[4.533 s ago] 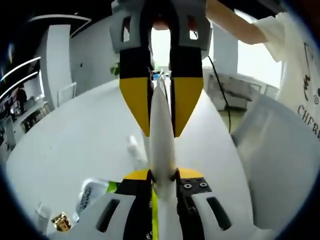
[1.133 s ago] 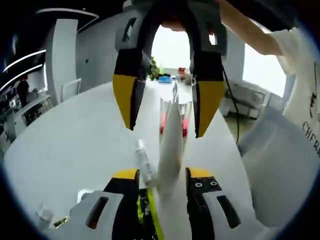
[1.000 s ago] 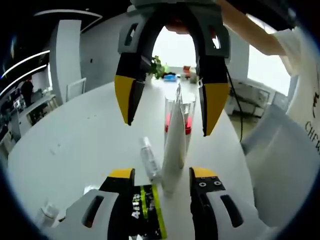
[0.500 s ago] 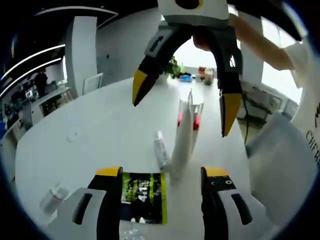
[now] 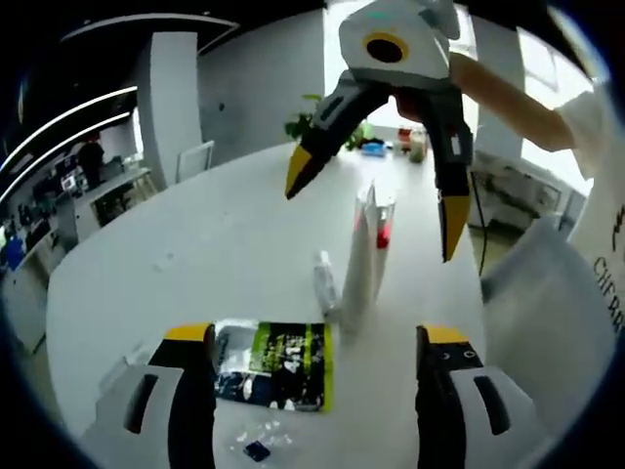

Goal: Arrange the skincare products in the storage area until every visible bottle or jar stands upright without overlapping.

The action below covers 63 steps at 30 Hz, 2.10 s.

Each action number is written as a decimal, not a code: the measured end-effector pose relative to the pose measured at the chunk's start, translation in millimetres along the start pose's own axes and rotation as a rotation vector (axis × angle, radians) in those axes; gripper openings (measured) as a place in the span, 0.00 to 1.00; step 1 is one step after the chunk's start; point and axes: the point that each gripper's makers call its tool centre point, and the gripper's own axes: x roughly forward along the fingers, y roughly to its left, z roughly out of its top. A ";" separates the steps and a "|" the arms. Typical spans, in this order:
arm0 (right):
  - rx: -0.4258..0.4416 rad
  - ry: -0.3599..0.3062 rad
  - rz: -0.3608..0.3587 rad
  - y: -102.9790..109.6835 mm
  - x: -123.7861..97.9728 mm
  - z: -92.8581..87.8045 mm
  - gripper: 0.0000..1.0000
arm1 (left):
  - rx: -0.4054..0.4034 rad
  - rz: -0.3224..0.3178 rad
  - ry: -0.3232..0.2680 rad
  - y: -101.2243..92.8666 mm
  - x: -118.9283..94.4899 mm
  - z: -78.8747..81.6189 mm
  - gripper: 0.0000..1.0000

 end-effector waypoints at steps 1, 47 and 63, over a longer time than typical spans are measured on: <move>0.002 -0.014 -0.005 -0.3 -1.6 1.7 0.91 | -0.003 0.016 0.002 2.0 -2.8 -0.6 0.79; 0.194 -0.139 -0.166 4.9 -40.8 -46.4 1.00 | -0.069 0.150 0.022 13.7 -61.2 -27.2 0.99; 0.220 -0.105 -0.183 -7.6 -41.3 -66.8 1.00 | -0.078 0.179 0.011 12.1 -60.9 -26.1 0.99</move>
